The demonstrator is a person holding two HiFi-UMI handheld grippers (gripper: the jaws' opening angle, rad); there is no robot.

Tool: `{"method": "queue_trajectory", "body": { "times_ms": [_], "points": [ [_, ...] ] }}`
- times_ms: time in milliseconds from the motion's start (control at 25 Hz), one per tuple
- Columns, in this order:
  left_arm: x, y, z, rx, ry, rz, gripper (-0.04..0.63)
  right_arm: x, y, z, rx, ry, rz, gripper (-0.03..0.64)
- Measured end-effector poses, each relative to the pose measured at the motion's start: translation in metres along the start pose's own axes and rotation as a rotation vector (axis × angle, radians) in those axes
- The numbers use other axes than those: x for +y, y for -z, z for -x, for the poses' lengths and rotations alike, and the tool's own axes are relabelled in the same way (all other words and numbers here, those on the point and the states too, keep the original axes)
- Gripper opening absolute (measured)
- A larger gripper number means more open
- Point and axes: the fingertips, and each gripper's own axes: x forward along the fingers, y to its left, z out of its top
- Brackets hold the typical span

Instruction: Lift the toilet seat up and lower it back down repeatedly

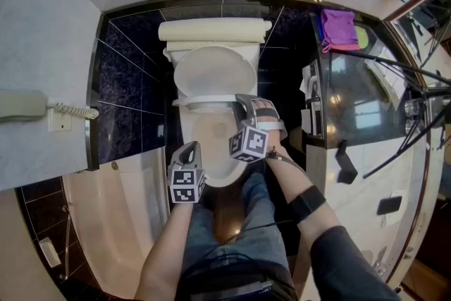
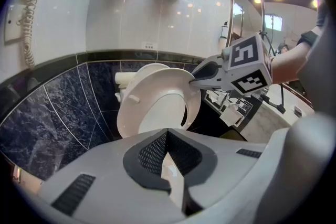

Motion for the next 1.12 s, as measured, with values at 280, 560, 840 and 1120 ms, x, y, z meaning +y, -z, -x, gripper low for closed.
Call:
{"method": "queue_trajectory", "body": {
  "times_ms": [280,560,840,1120],
  "points": [
    [-0.004,0.029,-0.006,0.005,0.011,0.012,0.0,0.058,0.01,0.039,0.018,-0.012,0.061,0.091],
    [-0.012,0.049,-0.015,0.006,0.036,0.025,0.0,0.11,0.018,0.063,0.03,-0.03,0.109,0.086],
    [-0.017,0.066,-0.009,0.0,0.037,0.028,0.0,0.154,0.032,0.08,0.063,-0.059,0.137,0.089],
    [-0.027,0.102,-0.003,0.044,0.062,0.036,0.0,0.189,0.044,0.09,0.093,-0.084,0.167,0.099]
  ]
}}
